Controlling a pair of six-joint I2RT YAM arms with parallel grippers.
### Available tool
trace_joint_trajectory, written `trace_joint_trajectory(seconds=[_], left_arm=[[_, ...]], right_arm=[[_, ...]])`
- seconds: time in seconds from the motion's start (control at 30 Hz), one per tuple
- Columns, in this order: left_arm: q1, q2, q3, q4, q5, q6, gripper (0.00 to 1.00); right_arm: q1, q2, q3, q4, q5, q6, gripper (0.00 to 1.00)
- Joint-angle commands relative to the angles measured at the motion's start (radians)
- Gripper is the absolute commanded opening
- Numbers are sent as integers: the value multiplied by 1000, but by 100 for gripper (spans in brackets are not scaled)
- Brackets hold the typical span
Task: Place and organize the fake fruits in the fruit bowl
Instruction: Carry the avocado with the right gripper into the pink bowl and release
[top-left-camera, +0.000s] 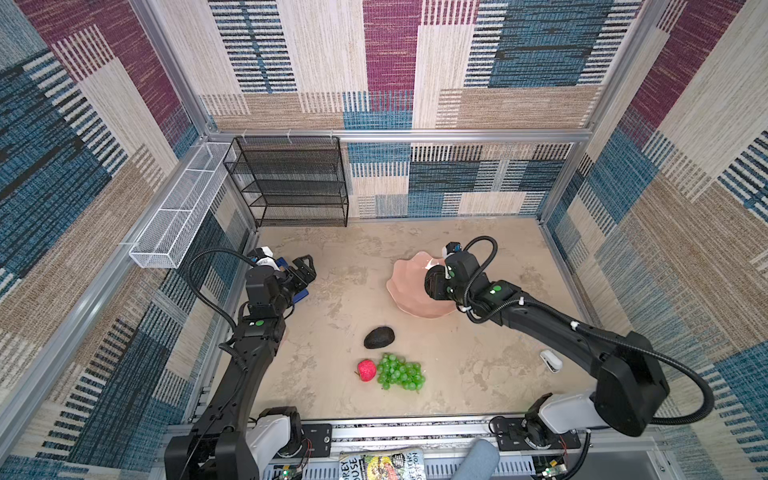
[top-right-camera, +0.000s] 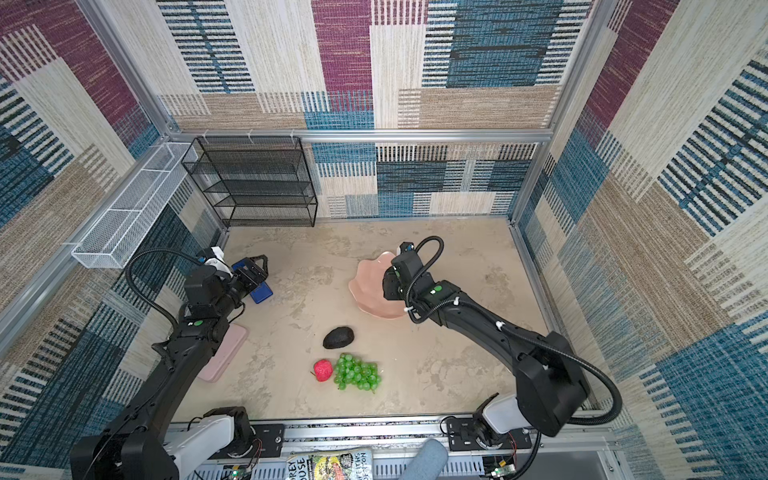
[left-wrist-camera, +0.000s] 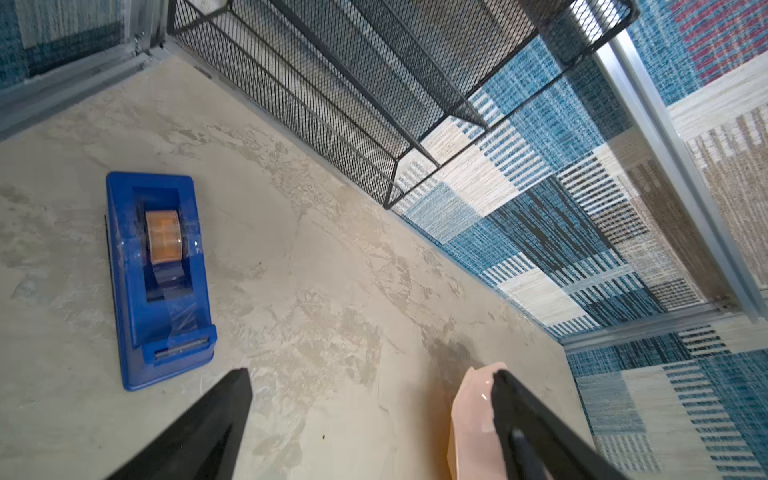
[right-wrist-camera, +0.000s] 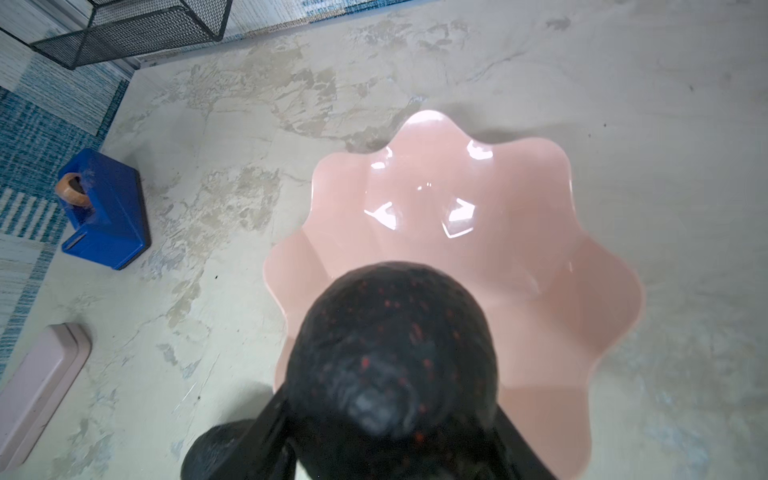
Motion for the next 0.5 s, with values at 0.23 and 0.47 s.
trace_joint_trajectory(seconds=[0.23,0.47], left_arm=[[-7,-31,67,-165,127,79,92],[-44,-11,46,-230,241,94,91]], right_arm=[[-97,259,91,164,-194,-152,47],[-110,401,132,186,-256,-171,47]])
